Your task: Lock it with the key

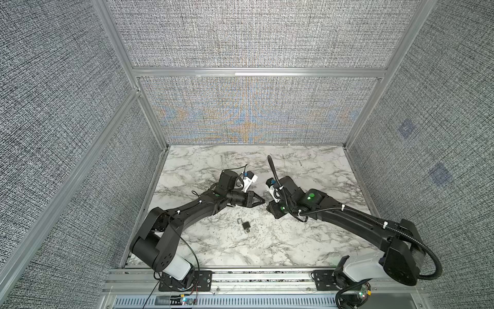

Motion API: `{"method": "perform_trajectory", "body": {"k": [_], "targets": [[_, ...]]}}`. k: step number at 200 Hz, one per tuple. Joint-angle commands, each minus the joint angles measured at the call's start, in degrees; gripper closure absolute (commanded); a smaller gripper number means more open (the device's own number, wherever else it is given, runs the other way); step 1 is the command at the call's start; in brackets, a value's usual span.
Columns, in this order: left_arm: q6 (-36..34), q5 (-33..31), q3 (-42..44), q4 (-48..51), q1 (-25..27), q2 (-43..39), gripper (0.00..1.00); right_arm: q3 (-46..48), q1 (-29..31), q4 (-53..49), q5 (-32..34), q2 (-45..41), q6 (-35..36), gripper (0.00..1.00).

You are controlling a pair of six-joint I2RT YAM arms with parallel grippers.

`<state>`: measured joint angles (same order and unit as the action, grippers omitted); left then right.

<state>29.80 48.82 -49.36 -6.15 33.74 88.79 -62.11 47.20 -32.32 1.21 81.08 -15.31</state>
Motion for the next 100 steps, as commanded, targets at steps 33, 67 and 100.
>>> {"method": "perform_trajectory", "body": {"k": [33, 67, 100], "targets": [[-0.36, 1.37, -0.20, -1.09, 0.23, 0.95, 1.00, -0.58, 0.09, 0.55, 0.13, -0.65, -1.22, 0.73], [5.11, 0.81, 1.71, -7.03, 0.23, 1.02, 1.00, 1.19, -0.26, 3.45, -1.37, -1.45, -3.19, 0.53], [10.94, -2.36, 2.13, -13.08, 0.19, 0.13, 1.00, 5.87, -1.78, 8.42, -2.09, -6.83, -6.62, 0.49]]}}
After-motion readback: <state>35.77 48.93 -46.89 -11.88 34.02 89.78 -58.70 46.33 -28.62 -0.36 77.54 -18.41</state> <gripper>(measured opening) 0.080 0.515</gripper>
